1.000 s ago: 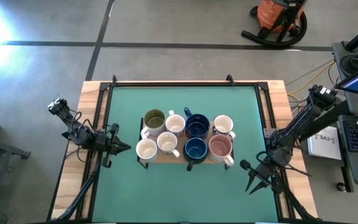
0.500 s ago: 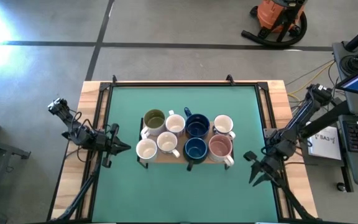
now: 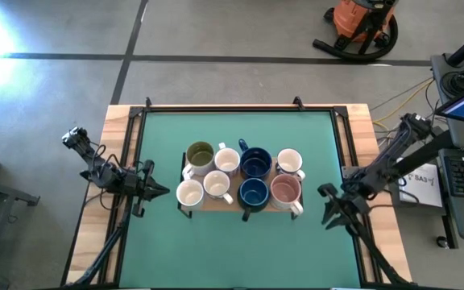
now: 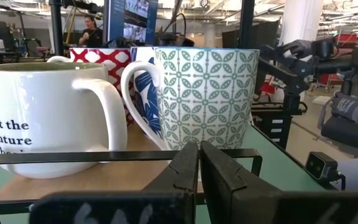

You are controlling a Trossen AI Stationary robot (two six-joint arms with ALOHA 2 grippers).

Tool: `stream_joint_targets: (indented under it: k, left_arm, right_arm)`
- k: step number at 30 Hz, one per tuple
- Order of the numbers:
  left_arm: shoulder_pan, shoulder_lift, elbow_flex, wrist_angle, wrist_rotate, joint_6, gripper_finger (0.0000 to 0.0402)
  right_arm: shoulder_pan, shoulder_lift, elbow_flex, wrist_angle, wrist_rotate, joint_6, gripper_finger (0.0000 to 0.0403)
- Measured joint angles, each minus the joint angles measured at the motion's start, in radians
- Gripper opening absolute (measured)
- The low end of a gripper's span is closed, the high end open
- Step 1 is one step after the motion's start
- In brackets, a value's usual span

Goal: Place coffee mugs
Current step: Return to Home Position

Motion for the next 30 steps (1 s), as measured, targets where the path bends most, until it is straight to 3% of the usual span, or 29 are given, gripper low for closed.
stream_joint_targets:
  k: [8,14,30]
  left_arm:
    - [0.0,0.0,0.0,0.0,0.0,0.0,0.0]
    - [0.0,0.0,0.0,0.0,0.0,0.0,0.0]
    - [0.0,0.0,0.0,0.0,0.0,0.0,0.0]
  right_arm:
    - [-0.122,-0.098,0.0,-0.032,-0.009,0.072,0.0068]
    - [-0.222,-0.146,-0.001,-0.05,-0.009,0.002,0.0068]
    - [-0.476,-0.328,-0.001,-0.046,-0.009,0.016,0.0068]
